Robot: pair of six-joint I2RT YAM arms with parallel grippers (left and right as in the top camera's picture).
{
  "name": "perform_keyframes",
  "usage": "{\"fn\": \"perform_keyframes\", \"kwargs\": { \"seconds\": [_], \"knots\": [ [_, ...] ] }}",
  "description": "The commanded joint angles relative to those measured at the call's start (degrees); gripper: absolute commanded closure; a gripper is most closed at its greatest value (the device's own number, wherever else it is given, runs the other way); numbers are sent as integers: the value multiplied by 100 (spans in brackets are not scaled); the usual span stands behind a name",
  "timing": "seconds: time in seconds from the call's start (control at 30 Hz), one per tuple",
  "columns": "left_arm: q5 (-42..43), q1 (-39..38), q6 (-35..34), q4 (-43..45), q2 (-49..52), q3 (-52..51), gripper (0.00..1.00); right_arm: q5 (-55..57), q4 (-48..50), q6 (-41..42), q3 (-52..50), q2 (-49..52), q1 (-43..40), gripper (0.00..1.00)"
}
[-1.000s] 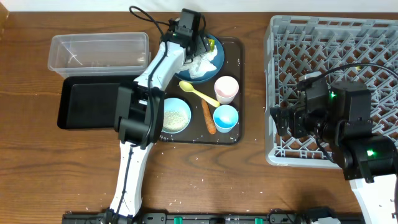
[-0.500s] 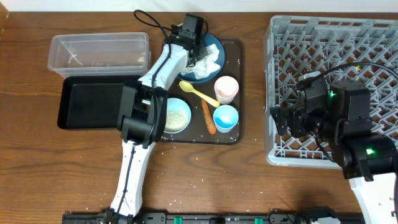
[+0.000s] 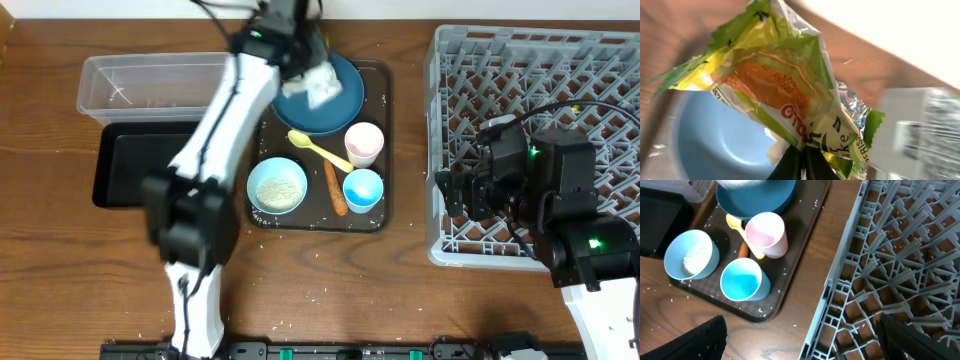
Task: Sort waste into correct bins and load items into the dishwasher rack
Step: 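Carry wrapper and tissue left and drop into clear plastic bin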
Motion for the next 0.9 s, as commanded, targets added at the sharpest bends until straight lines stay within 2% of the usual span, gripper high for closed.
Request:
{"fn": "perform_keyframes", "kwargs": {
  "seconds": [0.0,0.2,0.27,0.5,0.6,0.7,0.87],
  "knots": [
    [-243,210,315,-308,-431,94,94,-46,0,-63,109,13,59,8],
    [-1110,837,741,-815,-627,94,94,-44,17,-66,109,17,59,9],
    [-1268,1097,1078,-863,-568,92,94,-46,26,-66,109,35,59,9],
    [-1357,1867,3521,-848,-146,92,94,-46,39,-63,109,114,59,11],
    [-1335,2109,4087,-881,98,68,94,-46,81,-63,109,164,59,11],
    [-1335,2234,4334,-890,275,52,94,-46,105,-59,109,214,59,11],
    [-1338,2302,4369,-1058,378,-4,94,-46,105,-22,109,236,59,11]
  ]
}}
